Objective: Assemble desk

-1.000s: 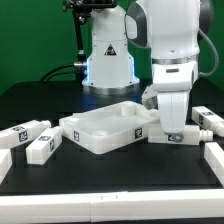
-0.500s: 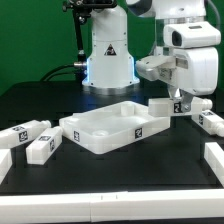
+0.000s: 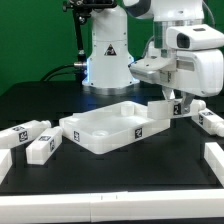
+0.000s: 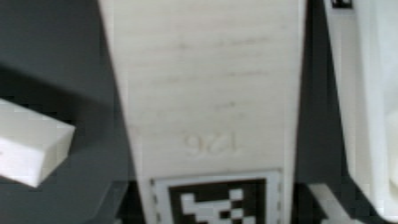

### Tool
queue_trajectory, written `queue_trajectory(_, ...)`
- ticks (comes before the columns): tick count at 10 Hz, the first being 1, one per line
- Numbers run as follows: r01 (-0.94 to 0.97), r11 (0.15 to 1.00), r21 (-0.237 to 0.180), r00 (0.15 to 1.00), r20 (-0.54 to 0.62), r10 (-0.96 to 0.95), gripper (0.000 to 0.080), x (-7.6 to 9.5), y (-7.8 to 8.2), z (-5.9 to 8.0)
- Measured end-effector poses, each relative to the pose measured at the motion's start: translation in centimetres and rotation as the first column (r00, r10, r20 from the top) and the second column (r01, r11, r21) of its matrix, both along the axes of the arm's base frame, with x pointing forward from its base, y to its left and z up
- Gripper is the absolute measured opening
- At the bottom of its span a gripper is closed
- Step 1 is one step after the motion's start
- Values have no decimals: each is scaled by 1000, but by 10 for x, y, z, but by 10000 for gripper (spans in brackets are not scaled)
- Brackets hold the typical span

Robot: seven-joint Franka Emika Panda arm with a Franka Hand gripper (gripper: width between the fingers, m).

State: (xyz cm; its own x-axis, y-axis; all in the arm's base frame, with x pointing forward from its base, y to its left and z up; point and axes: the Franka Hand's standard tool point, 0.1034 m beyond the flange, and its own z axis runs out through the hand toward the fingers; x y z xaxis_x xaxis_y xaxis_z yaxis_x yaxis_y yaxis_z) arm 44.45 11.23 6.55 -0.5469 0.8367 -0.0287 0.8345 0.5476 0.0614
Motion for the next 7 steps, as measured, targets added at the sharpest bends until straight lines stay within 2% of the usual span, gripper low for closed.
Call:
queue_trajectory(2,-264,963,-53,964,-33,262,284,-7,6,-1)
queue_trajectory(4,-351,934,-65,936,-35,349,284,-3,-8,1)
queue_trajectory(7,-486,870,-87,874,-53,483,284,-7,-7,-2)
